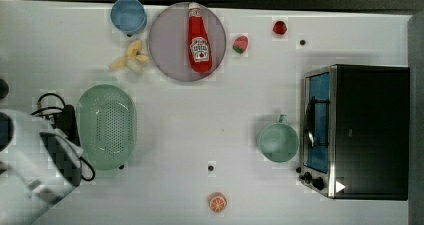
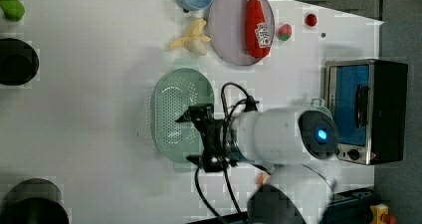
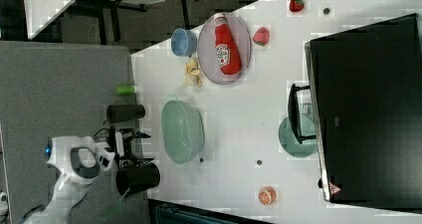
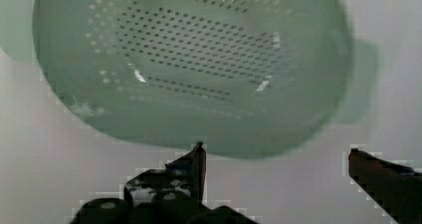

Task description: Drag strainer left to right.

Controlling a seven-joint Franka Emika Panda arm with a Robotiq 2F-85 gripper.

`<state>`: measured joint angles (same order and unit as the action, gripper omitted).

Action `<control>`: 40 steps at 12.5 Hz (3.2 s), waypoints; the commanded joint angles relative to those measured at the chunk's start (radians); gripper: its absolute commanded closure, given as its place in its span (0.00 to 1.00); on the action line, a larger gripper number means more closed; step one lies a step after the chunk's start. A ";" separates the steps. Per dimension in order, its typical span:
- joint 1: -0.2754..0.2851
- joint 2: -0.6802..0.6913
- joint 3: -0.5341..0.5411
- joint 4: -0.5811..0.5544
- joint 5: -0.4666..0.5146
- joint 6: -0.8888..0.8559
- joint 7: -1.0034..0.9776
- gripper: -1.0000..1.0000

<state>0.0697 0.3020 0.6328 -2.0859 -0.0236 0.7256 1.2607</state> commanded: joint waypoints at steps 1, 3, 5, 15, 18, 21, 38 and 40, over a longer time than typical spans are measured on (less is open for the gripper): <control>-0.022 0.104 -0.025 -0.020 -0.069 0.069 0.137 0.00; -0.021 0.164 -0.035 -0.031 -0.084 0.151 0.138 0.00; -0.016 0.199 -0.053 -0.049 -0.093 0.212 0.138 0.00; 0.005 0.228 -0.189 -0.147 -0.167 0.349 0.136 0.00; -0.007 0.200 -0.226 -0.178 -0.178 0.362 0.136 0.00; -0.022 0.156 -0.267 -0.210 -0.178 0.362 0.117 0.00; -0.184 0.073 -0.509 -0.296 -0.178 0.365 -0.370 0.00; -0.197 0.072 -0.543 -0.297 -0.178 0.366 -0.382 0.00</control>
<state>-0.0986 0.3975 0.0966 -2.3750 -0.2211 1.0889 0.9531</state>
